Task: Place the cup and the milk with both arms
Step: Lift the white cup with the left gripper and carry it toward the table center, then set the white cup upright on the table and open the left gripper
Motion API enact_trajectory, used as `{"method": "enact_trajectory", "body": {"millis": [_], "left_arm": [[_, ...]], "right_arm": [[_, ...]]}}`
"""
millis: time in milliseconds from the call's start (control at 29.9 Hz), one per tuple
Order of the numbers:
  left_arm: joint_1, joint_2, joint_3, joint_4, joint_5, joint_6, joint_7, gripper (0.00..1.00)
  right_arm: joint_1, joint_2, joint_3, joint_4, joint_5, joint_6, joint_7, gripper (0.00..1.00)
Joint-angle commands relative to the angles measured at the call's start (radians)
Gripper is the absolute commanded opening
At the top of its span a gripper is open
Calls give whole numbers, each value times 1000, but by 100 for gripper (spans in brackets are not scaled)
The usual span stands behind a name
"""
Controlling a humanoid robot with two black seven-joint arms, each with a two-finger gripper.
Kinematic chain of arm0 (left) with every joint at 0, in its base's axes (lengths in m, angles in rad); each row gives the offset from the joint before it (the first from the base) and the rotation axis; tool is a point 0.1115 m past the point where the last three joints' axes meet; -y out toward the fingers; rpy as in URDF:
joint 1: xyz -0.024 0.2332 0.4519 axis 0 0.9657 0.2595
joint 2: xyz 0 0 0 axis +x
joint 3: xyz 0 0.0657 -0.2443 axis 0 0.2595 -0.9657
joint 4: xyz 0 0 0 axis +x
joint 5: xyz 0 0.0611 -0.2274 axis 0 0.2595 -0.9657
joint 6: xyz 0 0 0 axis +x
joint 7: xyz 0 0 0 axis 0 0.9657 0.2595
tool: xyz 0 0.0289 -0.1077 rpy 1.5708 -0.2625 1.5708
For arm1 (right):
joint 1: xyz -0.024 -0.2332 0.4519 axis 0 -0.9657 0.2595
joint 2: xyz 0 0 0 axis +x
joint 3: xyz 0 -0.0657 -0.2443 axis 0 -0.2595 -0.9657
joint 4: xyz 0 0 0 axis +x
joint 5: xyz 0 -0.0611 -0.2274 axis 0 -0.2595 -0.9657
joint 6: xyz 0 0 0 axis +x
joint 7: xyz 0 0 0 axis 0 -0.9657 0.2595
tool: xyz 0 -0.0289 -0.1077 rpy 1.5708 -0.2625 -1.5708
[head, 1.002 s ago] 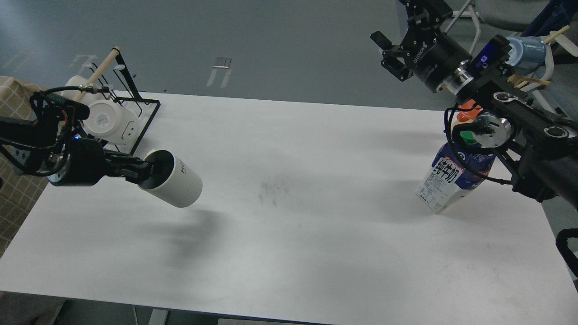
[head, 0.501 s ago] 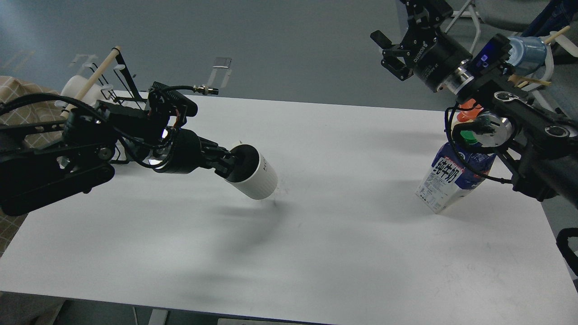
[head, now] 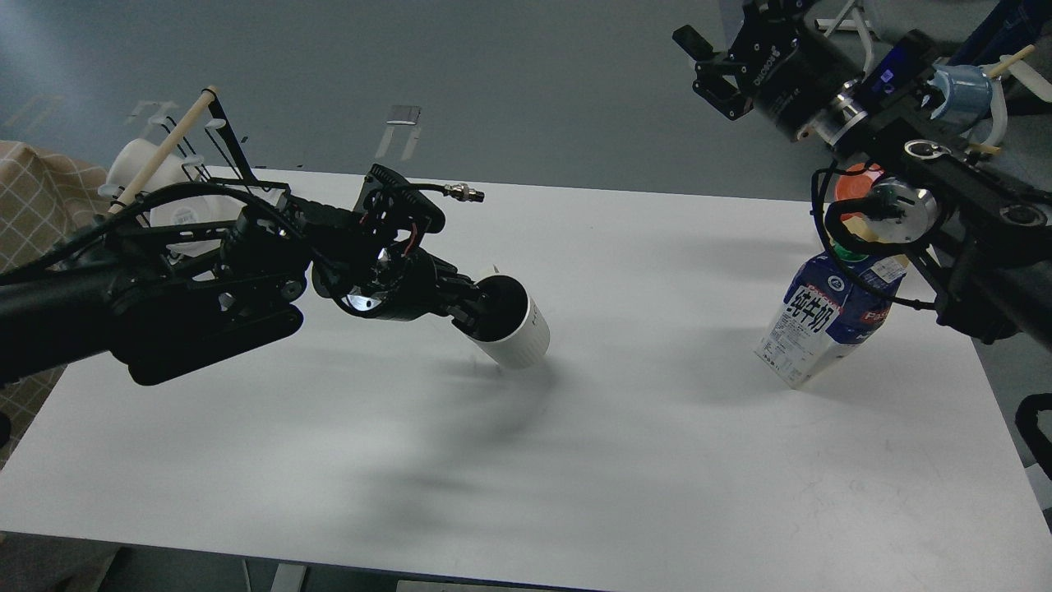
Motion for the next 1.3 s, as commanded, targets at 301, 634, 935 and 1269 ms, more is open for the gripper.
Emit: {"method": "enact_trajectory", "body": {"millis": [301, 634, 935, 1269], "left_arm": [[-17, -3, 89, 14, 1, 0, -1, 0], [-30, -12, 124, 29, 6, 0, -1, 0], [-23, -31, 124, 55, 6, 0, -1, 0], [-25, -54, 124, 90, 6, 0, -1, 43]], "right_arm": [[122, 103, -37, -111, 1, -15, 0, 100], [118, 108, -37, -111, 2, -14, 0, 100], [111, 123, -37, -112, 1, -14, 0, 100], [111, 119, -37, -111, 1, -15, 0, 100]]}}
